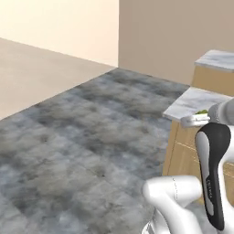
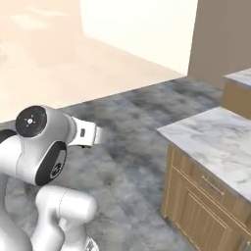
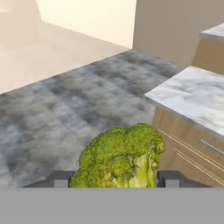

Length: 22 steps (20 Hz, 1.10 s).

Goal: Place the cold items (broccoli and cucumber) from the fridge in one tupperware on the dining counter. Place the warm items (kebab skewer and hot dog) in the stove area in another tupperware.

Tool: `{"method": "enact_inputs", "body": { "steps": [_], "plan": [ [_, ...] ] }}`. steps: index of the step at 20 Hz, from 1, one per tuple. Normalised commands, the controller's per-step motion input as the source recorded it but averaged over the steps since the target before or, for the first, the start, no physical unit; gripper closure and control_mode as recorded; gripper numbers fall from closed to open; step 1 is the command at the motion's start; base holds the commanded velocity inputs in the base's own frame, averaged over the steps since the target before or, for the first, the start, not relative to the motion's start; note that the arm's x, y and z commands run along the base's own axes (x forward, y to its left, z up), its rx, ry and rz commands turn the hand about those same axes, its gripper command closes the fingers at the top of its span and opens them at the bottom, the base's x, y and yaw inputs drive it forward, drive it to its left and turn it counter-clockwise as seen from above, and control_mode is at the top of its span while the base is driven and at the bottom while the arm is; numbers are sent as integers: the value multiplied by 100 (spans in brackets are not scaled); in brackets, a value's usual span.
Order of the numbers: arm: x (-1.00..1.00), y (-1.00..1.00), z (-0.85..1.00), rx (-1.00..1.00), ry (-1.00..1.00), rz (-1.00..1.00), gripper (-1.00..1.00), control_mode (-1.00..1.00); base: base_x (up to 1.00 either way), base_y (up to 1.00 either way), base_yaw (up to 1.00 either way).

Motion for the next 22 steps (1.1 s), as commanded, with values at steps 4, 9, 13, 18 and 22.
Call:
{"method": "enact_inputs", "body": {
  "steps": [4,9,13,18,22],
  "plan": [
    [0,0,0,0,0,0,100,100,100,47,-45],
    [0,0,0,0,0,0,100,100,100,72,-40],
    [0,0,0,0,0,0,100,100,100,70,-40],
    [0,0,0,0,0,0,100,100,100,63,-44],
    [0,0,0,0,0,0,100,100,100,65,-50]
  ]
}}
